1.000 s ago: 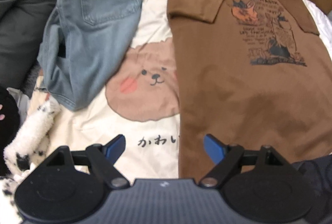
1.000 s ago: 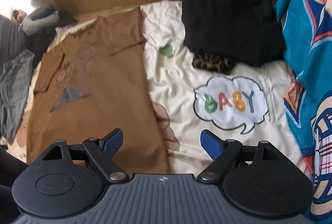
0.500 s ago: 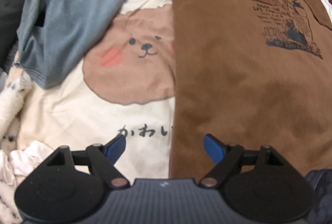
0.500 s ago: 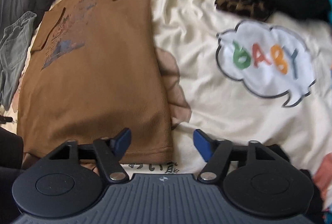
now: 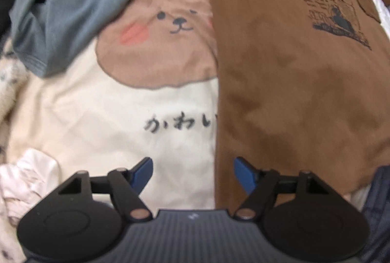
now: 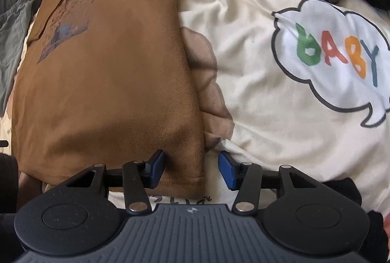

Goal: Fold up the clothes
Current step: 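Lower both grippers to the shirt hem edge on the duvet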

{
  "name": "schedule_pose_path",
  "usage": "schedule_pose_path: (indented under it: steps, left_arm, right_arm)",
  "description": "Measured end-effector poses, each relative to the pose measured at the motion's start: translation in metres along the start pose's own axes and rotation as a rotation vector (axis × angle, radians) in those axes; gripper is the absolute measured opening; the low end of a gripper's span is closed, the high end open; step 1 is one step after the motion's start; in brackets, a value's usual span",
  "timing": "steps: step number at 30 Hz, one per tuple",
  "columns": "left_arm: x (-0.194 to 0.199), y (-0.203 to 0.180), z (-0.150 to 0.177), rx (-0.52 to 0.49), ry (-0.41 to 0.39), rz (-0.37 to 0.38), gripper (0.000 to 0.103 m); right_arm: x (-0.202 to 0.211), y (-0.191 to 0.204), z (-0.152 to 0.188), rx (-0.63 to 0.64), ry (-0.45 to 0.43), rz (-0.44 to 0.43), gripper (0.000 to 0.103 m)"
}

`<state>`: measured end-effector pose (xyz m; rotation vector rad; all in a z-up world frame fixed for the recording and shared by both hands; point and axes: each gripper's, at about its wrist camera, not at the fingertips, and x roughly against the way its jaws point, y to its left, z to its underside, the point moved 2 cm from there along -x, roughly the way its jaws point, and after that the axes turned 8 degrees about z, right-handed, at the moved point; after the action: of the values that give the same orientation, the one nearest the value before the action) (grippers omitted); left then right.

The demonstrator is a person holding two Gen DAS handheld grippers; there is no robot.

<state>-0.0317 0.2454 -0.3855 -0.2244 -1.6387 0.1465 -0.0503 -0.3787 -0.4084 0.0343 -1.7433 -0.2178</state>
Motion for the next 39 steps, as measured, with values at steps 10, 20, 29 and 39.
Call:
schedule_pose_path:
  steps: [10,20,29,39]
  left_arm:
    - [-0.031,-0.006,0.005,-0.017,0.117,0.132,0.025]
    - [-0.028,0.001,0.01,0.003,0.117,0.179,0.014]
    - [-0.034,0.002,0.005,0.024,0.102,0.197,0.036]
    - [-0.035,0.008,0.004,0.091,0.109,0.239,0.003]
  right_arm:
    - [0.002,-0.002,-0.002,0.006,0.021,-0.021,0.009]
    - [0.002,0.004,-0.008,0.04,0.056,-0.018,0.024]
    - [-0.004,0.004,-0.008,0.064,0.048,-0.008,0.026]
    - [-0.004,-0.004,-0.001,0.031,0.061,-0.044,0.005]
